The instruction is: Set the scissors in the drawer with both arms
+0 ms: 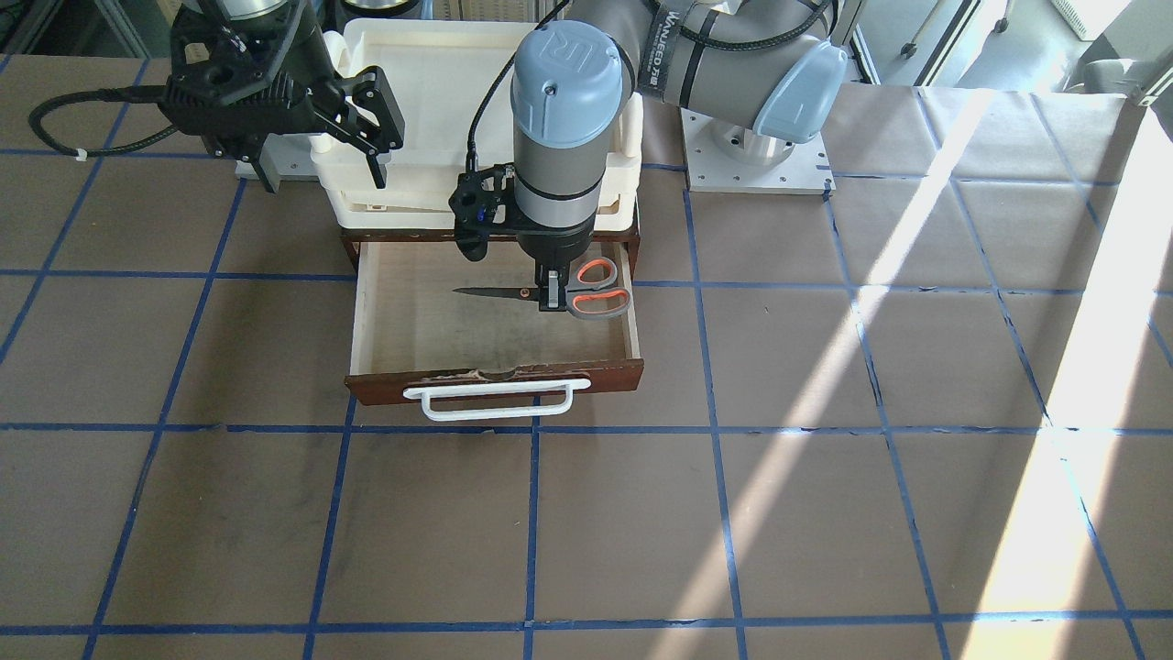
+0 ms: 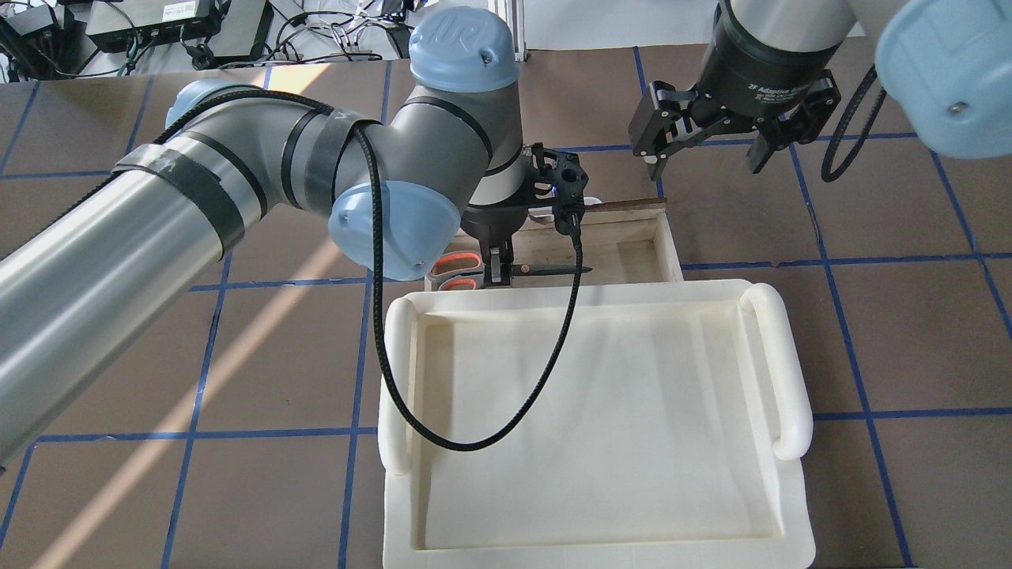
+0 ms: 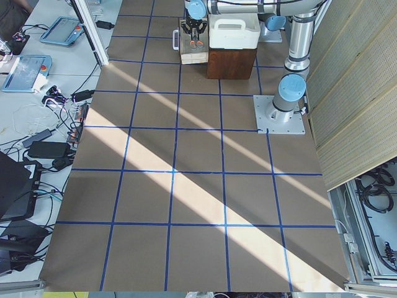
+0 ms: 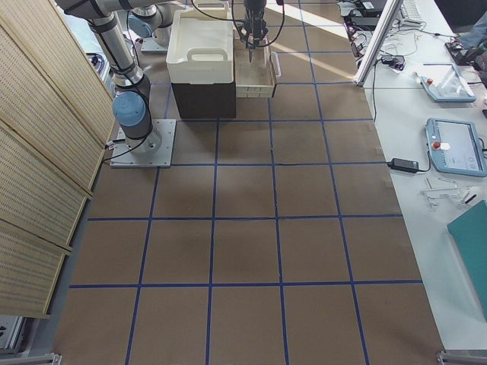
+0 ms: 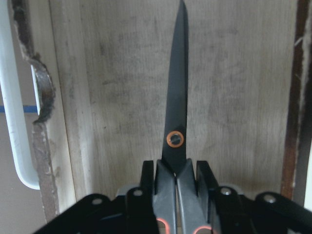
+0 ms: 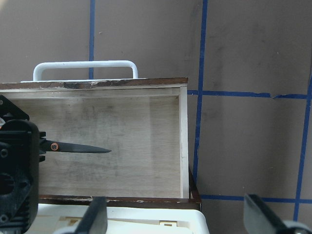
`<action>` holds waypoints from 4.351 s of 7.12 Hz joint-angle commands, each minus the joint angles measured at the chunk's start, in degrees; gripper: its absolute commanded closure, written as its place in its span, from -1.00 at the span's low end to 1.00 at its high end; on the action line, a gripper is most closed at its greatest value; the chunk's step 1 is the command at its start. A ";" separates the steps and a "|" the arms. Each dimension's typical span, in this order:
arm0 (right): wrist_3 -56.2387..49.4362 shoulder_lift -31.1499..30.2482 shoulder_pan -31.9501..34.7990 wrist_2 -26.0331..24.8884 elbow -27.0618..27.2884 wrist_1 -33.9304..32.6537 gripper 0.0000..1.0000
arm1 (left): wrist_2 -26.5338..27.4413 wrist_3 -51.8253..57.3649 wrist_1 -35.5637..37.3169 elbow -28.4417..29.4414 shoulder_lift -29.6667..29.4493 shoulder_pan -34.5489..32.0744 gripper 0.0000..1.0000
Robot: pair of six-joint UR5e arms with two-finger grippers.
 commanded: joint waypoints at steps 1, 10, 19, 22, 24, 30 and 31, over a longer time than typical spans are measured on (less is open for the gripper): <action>0.64 -0.04 -0.12 -0.09 0.00 0.10 -1.00 | -0.11 0.70 0.25 -0.09 -0.42 -0.63 1.00; -0.33 -0.04 -0.12 -0.62 0.09 0.18 -1.00 | -0.20 1.85 1.47 -0.62 -1.57 -1.07 -0.42; 0.46 -0.04 -0.12 -0.88 0.09 0.10 -1.00 | -0.29 -39.42 -0.27 4.47 8.09 6.62 -1.00; 0.73 -0.04 -0.12 -0.79 0.09 -0.08 -1.00 | -0.20 -56.58 -2.22 4.48 12.40 14.89 -1.00; 0.90 -0.13 -0.12 -0.88 0.09 0.01 -1.00 | -0.20 -57.48 -4.22 4.30 12.85 22.18 -1.00; 0.73 0.22 -0.12 -0.18 0.09 -0.08 -1.00 | -0.21 -59.67 -10.92 3.95 14.52 28.19 -1.00; 0.73 0.22 -0.12 -0.18 0.09 -0.08 -1.00 | -0.11 -60.46 -10.83 3.95 14.69 28.19 -1.00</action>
